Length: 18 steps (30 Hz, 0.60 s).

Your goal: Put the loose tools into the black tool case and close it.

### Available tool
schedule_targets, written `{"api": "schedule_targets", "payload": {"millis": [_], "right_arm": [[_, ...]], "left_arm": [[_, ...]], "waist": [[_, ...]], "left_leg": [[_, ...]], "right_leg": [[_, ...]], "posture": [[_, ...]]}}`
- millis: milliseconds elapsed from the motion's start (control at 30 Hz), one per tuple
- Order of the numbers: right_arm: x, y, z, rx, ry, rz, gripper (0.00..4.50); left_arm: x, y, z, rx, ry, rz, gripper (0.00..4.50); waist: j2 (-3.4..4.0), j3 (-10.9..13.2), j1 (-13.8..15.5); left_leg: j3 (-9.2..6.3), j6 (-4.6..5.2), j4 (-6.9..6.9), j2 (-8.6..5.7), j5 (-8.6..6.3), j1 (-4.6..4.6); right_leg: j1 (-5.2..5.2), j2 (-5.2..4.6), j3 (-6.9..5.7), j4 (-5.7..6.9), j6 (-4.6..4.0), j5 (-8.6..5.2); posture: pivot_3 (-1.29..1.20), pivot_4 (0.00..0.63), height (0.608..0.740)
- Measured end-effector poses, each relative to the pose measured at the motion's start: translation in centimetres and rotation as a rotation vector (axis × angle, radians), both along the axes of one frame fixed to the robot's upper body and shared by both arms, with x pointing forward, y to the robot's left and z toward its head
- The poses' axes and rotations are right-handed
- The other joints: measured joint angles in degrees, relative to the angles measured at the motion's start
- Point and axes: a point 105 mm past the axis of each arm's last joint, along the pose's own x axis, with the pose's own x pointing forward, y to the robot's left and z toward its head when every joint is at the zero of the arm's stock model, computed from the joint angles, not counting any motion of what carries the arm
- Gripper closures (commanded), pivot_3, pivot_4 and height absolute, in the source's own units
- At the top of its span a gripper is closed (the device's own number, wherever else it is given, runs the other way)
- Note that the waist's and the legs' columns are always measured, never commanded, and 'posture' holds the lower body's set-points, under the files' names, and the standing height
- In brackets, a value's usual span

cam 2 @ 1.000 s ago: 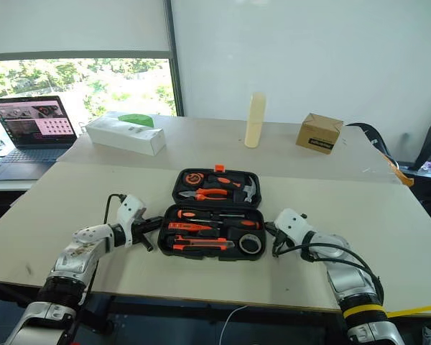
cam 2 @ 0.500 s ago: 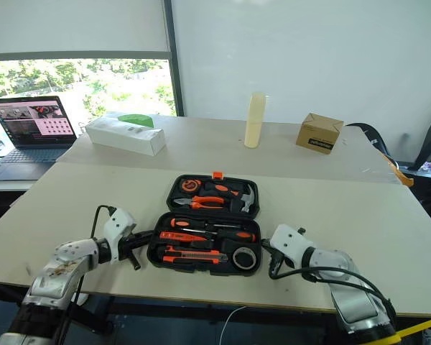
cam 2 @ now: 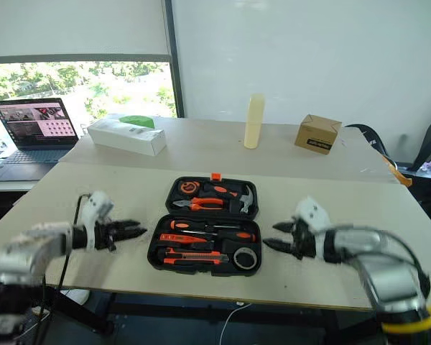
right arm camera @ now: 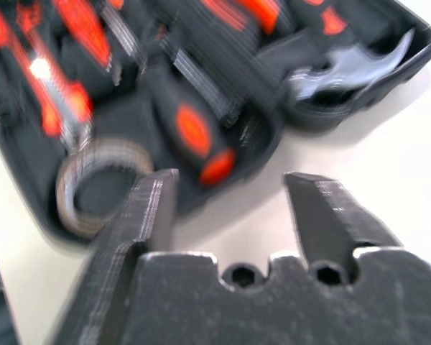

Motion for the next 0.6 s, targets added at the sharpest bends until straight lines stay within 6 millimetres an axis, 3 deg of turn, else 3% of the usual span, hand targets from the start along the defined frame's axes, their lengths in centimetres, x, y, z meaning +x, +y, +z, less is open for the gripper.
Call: {"api": "schedule_targets", "payload": {"millis": [100,233,533,600], "right_arm": [[2.8,0.3,1.3,0.072,0.084,-0.128,1.13],[6.0,0.8,0.6,0.058,0.193,-0.258,1.13],[8.1,1.5,-2.4,-0.019,0.292,-0.334,1.13],[8.2,1.4,-2.8,-0.040,0.296,-0.335,1.63]], "left_arm": [[2.1,-1.0,0.7,-0.044,0.093,0.067,1.78],[4.7,-2.8,-0.3,-0.076,0.188,0.155,1.78],[5.9,-3.1,-1.2,-0.038,0.214,0.197,1.78],[5.8,-3.1,-1.3,-0.037,0.217,0.195,1.71]], "waist": [[-0.05,-0.04,0.00],[-0.05,-0.04,-0.08],[-0.04,-0.04,-0.55],[-0.04,-0.03,-0.56]], "left_leg": [[0.03,-0.02,-0.11,-0.08,0.02,-0.07],[0.21,-0.57,-0.11,-0.20,0.35,-0.82],[0.24,-0.58,-0.27,-0.44,0.36,-1.21],[0.24,-0.59,-0.23,-0.44,0.36,-1.21]], "right_leg": [[-0.07,0.01,-0.01,0.01,-0.03,-0.02],[-0.63,0.02,-0.08,0.04,0.08,0.03],[-0.98,-0.19,-0.17,-0.06,0.27,-0.03],[-0.95,-0.19,-0.16,-0.05,0.27,-0.03]], "posture": [[0.00,0.150,0.740],[0.00,0.150,0.740],[0.00,0.150,0.740],[0.00,0.150,0.740]]}}
